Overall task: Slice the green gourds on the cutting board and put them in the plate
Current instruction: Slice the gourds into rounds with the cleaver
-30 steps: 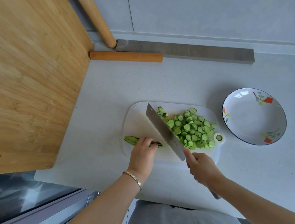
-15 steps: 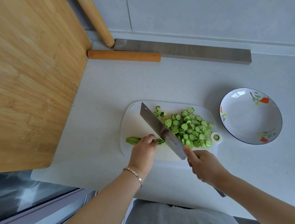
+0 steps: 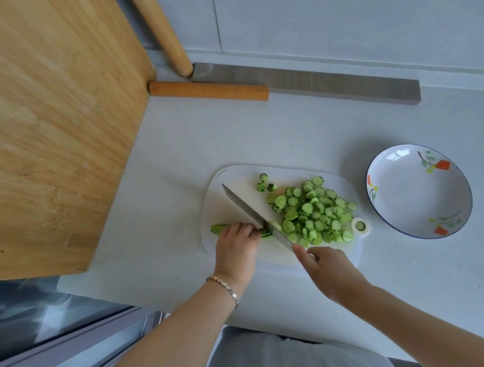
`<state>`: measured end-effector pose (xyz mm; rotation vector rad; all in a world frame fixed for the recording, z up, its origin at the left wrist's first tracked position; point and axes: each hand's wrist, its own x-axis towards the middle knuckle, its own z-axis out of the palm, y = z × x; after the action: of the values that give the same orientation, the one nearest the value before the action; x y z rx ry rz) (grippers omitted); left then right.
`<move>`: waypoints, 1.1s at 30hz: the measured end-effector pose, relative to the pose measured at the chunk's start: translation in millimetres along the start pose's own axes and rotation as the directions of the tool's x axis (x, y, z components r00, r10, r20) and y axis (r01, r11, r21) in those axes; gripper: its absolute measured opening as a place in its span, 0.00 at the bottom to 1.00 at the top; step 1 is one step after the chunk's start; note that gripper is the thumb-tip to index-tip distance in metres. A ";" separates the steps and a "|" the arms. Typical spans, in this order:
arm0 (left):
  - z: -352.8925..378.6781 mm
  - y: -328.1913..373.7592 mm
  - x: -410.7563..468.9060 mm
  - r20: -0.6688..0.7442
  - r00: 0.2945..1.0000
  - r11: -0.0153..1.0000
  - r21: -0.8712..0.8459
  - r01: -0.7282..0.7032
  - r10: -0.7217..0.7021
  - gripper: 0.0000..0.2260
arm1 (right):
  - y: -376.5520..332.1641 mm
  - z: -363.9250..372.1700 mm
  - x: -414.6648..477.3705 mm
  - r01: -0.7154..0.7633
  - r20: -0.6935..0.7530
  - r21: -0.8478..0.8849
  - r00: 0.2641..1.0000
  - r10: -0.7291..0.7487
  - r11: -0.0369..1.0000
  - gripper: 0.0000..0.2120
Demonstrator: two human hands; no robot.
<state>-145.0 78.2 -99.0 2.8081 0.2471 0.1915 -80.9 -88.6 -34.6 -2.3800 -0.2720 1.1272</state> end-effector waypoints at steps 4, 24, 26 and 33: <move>-4.8 -2.6 -1.9 -0.013 0.999 0.999 -0.006 -0.048 0.047 0.14 | 5.8 2.6 7.5 -0.039 0.029 0.091 0.999 0.037 0.995 0.25; -13.8 -1.3 4.7 0.049 0.997 0.999 0.003 -0.054 0.054 0.14 | 10.5 -1.2 2.9 -0.057 0.048 0.171 0.998 0.049 0.984 0.25; -13.7 -0.7 4.1 0.052 0.998 0.999 0.013 -0.048 0.047 0.14 | 11.4 3.6 4.5 -0.060 0.043 0.171 0.998 0.054 0.983 0.25; -14.1 0.1 3.8 0.065 0.998 1.000 -0.004 -0.024 0.024 0.15 | 17.2 16.3 7.7 -0.099 0.044 0.292 0.995 0.090 0.951 0.25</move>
<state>-143.6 83.0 -85.3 2.8095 0.1980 0.1051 -89.0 -94.9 -57.2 -2.1317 0.0026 1.1594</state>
